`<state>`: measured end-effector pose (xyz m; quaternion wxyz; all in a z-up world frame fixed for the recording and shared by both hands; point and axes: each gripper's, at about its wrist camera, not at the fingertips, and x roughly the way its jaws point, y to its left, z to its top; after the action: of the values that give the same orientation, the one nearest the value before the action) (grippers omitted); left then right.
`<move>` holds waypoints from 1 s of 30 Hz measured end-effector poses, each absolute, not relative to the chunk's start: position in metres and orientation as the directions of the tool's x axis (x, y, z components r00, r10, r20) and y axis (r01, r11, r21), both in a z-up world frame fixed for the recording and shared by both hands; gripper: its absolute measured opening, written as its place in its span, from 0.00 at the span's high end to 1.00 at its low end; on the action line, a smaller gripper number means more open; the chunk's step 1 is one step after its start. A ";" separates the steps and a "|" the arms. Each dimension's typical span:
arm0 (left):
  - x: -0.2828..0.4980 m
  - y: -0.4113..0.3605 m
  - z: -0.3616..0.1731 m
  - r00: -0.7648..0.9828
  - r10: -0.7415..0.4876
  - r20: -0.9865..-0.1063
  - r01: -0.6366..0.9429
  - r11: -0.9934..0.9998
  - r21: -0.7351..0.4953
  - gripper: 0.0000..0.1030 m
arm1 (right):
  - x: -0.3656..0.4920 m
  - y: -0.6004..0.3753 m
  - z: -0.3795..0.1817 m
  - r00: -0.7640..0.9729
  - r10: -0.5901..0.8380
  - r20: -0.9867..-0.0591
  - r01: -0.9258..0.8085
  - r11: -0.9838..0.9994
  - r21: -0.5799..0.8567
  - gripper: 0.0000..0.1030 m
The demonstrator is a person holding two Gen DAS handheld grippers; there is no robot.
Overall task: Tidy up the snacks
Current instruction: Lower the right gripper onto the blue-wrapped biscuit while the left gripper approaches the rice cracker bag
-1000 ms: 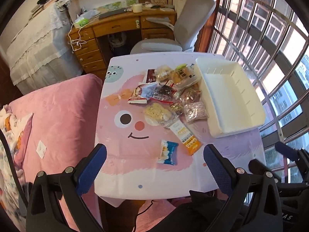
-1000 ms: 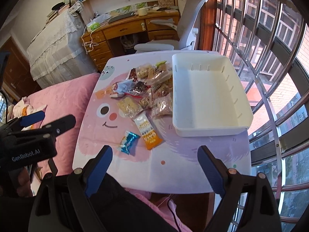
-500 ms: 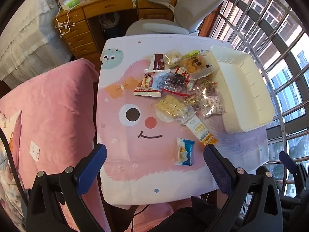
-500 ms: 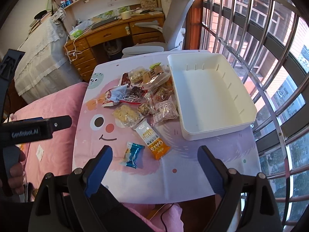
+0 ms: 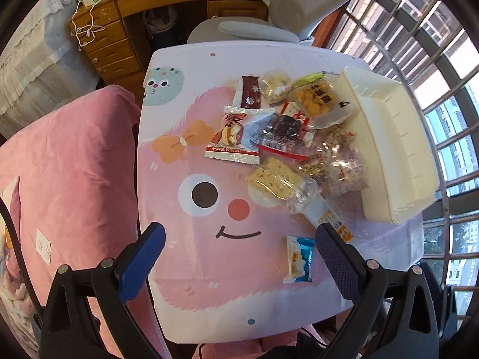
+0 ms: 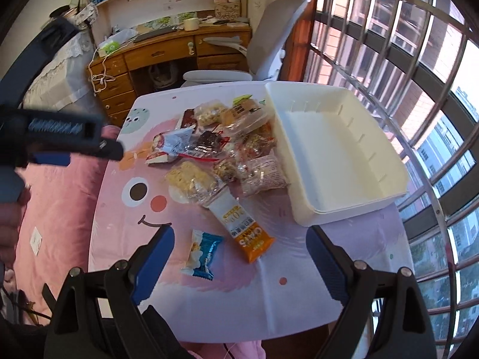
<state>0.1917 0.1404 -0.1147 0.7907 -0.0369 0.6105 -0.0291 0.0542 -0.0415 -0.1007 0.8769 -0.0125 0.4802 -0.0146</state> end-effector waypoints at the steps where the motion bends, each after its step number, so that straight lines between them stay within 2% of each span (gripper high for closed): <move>1: 0.196 0.141 -0.119 0.256 -0.086 -0.963 -0.007 0.996 -0.090 0.03 | 0.055 -0.037 -0.106 0.540 -0.034 -0.841 0.000 0.999 -0.041 0.12; 7: 0.216 0.139 -0.142 0.261 -0.086 -0.961 -0.040 0.994 -0.100 0.03 | 0.059 -0.023 -0.135 0.539 0.014 -0.842 -0.076 0.997 -0.032 0.12; 15: 0.240 0.132 -0.187 0.224 -0.152 -0.963 -0.110 0.977 -0.180 0.03 | 0.067 -0.018 -0.178 0.494 0.091 -0.865 -0.152 0.988 0.017 0.13; 30: 0.271 0.119 -0.255 0.157 -0.188 -0.970 -0.229 0.948 -0.221 0.03 | 0.088 -0.017 -0.245 0.322 0.198 -0.926 -0.178 0.973 0.147 0.32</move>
<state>0.2707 0.1193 -0.2549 0.7433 -0.1607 0.6492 0.0137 0.0878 -0.0172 -0.2451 0.8130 0.0091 0.5706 0.1157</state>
